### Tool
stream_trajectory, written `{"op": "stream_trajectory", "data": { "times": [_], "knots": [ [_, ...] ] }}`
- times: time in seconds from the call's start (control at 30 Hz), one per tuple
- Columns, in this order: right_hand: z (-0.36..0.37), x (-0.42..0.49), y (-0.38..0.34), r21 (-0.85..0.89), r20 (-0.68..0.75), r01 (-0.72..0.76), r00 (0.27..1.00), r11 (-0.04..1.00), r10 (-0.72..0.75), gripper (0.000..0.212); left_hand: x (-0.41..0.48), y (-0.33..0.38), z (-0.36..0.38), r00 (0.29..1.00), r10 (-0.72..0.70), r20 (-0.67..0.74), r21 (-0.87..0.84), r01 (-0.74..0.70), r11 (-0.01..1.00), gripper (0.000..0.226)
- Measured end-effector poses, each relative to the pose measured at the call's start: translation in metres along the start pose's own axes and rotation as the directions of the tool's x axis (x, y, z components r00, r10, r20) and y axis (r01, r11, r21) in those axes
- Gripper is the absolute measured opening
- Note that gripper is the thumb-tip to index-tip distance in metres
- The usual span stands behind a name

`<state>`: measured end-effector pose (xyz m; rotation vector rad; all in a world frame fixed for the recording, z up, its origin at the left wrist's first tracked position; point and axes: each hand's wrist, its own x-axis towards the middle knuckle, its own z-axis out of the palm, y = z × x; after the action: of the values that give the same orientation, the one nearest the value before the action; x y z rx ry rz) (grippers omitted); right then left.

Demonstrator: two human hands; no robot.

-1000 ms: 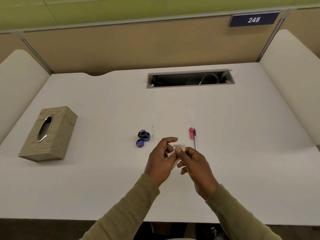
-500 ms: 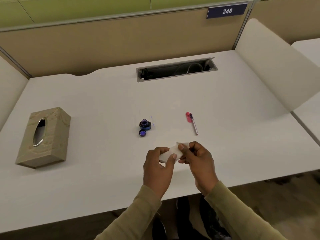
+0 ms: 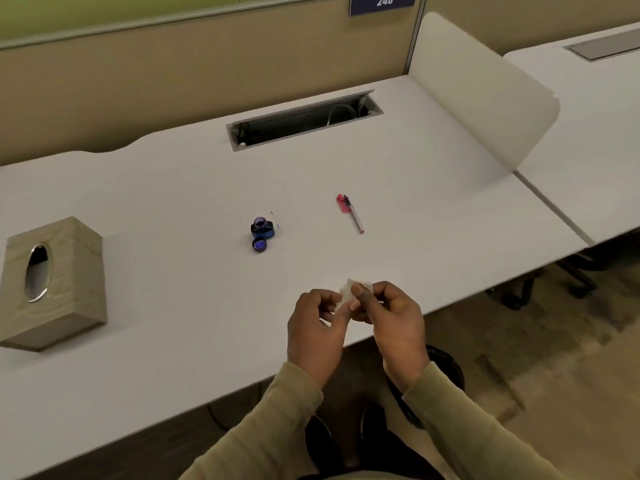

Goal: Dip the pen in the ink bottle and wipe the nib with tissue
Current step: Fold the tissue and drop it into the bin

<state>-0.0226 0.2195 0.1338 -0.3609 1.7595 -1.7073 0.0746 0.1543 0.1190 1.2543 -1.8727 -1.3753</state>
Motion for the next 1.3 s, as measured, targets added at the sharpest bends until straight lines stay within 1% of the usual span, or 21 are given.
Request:
{"op": "stream_trajectory", "data": {
  "times": [0.17, 0.23, 0.3, 0.37, 0.5, 0.6, 0.67, 0.73, 0.77, 0.87, 0.97, 1.07, 1.13, 1.2, 1.23, 1.3],
  "knots": [
    [-0.025, -0.007, 0.002, 0.095, 0.06, -0.055, 0.997, 0.994, 0.049, 0.029, -0.004, 0.016, 0.014, 0.985, -0.128, 0.119, -0.175, 0.148, 0.973, 0.009],
    [-0.04, -0.01, 0.003, 0.128, 0.078, -0.071, 0.995, 0.989, 0.061, 0.031, -0.009, 0.023, 0.021, 0.973, -0.153, 0.174, -0.233, 0.192, 0.953, 0.007],
    [-0.056, -0.013, 0.004, 0.14, 0.088, -0.07, 0.994, 0.988, 0.058, 0.03, -0.016, 0.028, 0.031, 0.967, -0.154, 0.205, -0.243, 0.202, 0.949, 0.008],
    [-0.073, -0.017, 0.006, 0.13, 0.066, -0.077, 0.995, 0.988, 0.069, 0.029, -0.024, 0.033, 0.045, 0.97, -0.137, 0.203, -0.244, 0.185, 0.952, 0.007],
    [-0.112, -0.024, 0.014, 0.122, -0.004, -0.162, 0.986, 0.979, 0.164, 0.036, -0.047, 0.048, 0.078, 0.976, -0.105, 0.193, -0.264, 0.155, 0.952, 0.005],
    [-0.147, -0.034, 0.014, 0.17, 0.051, -0.235, 0.972, 0.957, 0.23, 0.035, -0.067, 0.057, 0.106, 0.973, -0.109, 0.201, -0.292, 0.166, 0.942, 0.005],
    [-0.17, -0.041, 0.012, 0.207, 0.051, -0.239, 0.971, 0.949, 0.233, 0.028, -0.08, 0.057, 0.126, 0.981, -0.078, 0.179, -0.247, 0.122, 0.961, 0.003],
    [-0.191, -0.047, 0.012, 0.232, 0.012, -0.223, 0.974, 0.947, 0.226, 0.021, -0.094, 0.053, 0.144, 0.99, 0.018, 0.14, -0.137, 0.001, 0.991, 0.004],
    [-0.201, -0.05, 0.013, 0.238, -0.012, -0.218, 0.974, 0.947, 0.227, 0.019, -0.101, 0.051, 0.153, 0.987, 0.096, 0.128, -0.08, -0.086, 0.993, 0.006],
    [-0.229, -0.058, 0.018, 0.226, -0.081, -0.208, 0.97, 0.952, 0.231, 0.015, -0.12, 0.046, 0.179, 0.933, 0.327, 0.152, 0.095, -0.343, 0.935, 0.007],
    [-0.253, -0.061, 0.028, 0.237, -0.12, -0.22, 0.96, 0.946, 0.254, 0.014, -0.134, 0.04, 0.202, 0.875, 0.426, 0.231, 0.21, -0.473, 0.856, 0.014],
    [-0.269, -0.064, 0.039, 0.272, -0.116, -0.269, 0.944, 0.924, 0.309, 0.018, -0.141, 0.032, 0.218, 0.848, 0.438, 0.298, 0.28, -0.516, 0.81, 0.018],
    [-0.277, -0.065, 0.047, 0.231, -0.111, -0.265, 0.949, 0.936, 0.296, 0.016, -0.143, 0.026, 0.226, 0.844, 0.408, 0.347, 0.306, -0.514, 0.802, 0.023],
    [-0.285, -0.065, 0.057, 0.184, -0.129, -0.247, 0.953, 0.951, 0.273, 0.013, -0.141, 0.02, 0.232, 0.825, 0.388, 0.411, 0.305, -0.526, 0.794, 0.025],
    [-0.288, -0.064, 0.063, 0.174, -0.144, -0.241, 0.953, 0.955, 0.267, 0.014, -0.138, 0.019, 0.235, 0.816, 0.368, 0.445, 0.286, -0.519, 0.805, 0.024],
    [-0.294, -0.061, 0.075, 0.156, -0.167, -0.234, 0.951, 0.96, 0.26, 0.014, -0.131, 0.015, 0.239, 0.812, 0.295, 0.503, 0.241, -0.46, 0.855, 0.021]
  ]
}}
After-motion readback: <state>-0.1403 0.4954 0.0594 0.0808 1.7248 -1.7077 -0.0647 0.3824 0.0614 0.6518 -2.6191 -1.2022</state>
